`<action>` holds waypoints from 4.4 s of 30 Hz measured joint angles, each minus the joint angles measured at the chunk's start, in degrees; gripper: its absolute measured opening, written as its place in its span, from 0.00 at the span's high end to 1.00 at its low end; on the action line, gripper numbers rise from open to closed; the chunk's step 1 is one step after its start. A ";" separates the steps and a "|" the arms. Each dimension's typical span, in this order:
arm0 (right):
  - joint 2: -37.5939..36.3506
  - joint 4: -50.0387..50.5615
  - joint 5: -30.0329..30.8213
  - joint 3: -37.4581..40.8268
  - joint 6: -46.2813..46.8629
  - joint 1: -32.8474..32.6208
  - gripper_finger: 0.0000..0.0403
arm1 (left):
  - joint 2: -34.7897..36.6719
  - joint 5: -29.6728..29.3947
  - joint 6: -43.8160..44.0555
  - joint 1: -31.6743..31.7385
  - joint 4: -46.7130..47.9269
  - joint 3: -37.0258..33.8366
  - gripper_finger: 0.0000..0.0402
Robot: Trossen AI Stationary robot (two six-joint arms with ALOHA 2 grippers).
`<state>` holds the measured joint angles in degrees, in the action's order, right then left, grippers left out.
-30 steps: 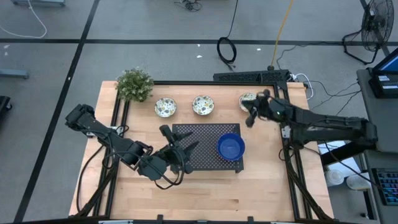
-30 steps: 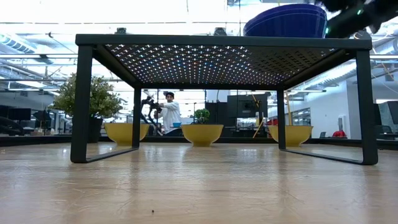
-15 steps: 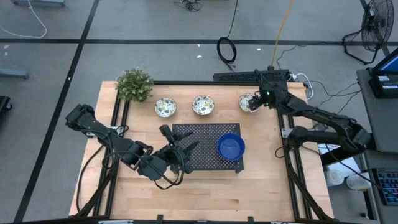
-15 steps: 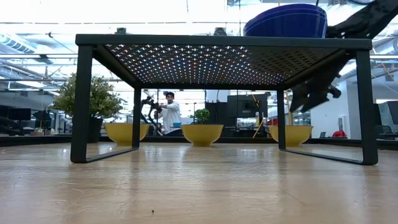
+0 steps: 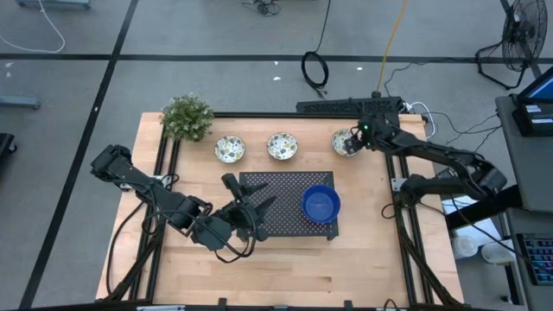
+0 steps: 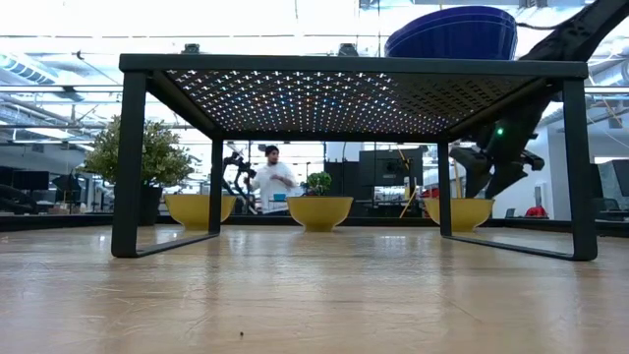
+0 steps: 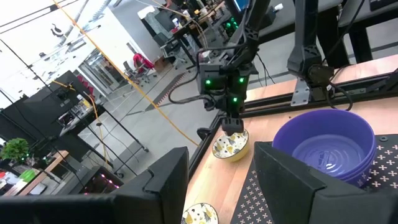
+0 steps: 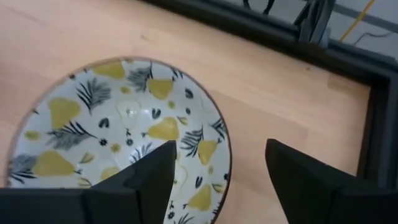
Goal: Pick & Place Mini bowls
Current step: Put the right white bowl on the shelf
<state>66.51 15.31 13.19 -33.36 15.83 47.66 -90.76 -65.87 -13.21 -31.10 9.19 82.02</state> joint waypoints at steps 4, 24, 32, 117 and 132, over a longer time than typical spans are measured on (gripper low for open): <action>2.29 -0.10 0.00 0.00 0.00 0.00 0.43 | 0.00 0.00 0.09 -0.01 0.00 0.00 0.54; 6.73 -2.16 0.02 0.02 -1.61 0.00 0.81 | 0.00 0.00 0.00 -0.01 0.00 0.02 0.54; 5.10 -10.44 -3.26 0.07 -8.49 -0.38 0.98 | 0.00 0.12 0.45 -0.01 -0.98 0.02 0.54; -4.38 -66.90 54.14 0.09 -58.92 -69.84 0.68 | 4.22 14.25 8.46 21.54 -1.44 1.73 0.98; -6.50 -68.03 63.41 0.07 -63.08 -78.76 0.68 | 15.48 58.25 47.06 25.45 48.98 2.64 0.98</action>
<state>60.00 -52.72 76.60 -33.30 -47.24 -31.10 -75.28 -7.62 33.85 -5.65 58.17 84.66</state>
